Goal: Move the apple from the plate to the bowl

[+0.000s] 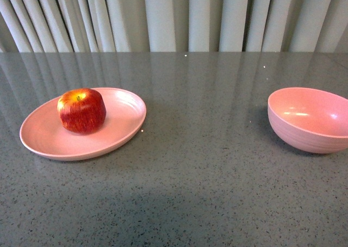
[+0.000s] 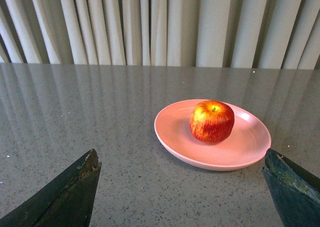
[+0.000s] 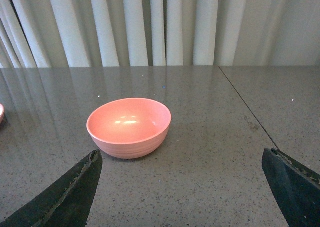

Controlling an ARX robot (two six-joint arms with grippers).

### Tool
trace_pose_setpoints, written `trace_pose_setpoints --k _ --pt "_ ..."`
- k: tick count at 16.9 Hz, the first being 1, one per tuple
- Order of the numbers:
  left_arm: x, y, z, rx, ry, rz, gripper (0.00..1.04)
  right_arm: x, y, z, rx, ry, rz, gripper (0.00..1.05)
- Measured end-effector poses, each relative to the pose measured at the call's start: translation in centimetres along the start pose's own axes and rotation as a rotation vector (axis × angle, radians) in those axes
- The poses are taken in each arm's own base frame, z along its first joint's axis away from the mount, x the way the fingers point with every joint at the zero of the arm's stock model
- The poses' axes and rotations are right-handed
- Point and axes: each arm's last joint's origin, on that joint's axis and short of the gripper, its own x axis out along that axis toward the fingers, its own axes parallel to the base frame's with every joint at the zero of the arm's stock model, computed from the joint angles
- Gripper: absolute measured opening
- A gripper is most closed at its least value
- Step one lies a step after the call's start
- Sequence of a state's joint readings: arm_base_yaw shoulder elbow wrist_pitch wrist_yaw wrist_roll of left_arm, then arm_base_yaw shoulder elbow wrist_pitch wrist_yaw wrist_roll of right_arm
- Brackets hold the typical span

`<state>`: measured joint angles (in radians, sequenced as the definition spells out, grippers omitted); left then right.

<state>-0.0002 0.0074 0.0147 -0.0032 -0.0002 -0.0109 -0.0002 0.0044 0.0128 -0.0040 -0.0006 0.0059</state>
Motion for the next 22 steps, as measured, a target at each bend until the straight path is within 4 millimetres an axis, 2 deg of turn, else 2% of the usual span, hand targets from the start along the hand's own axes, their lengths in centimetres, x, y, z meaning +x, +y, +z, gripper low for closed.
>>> trace_pose_setpoints --k 22 --pt "0.0 0.0 0.0 0.0 0.0 0.0 0.98 0.0 0.0 0.0 0.0 0.0 0.0 0.98"
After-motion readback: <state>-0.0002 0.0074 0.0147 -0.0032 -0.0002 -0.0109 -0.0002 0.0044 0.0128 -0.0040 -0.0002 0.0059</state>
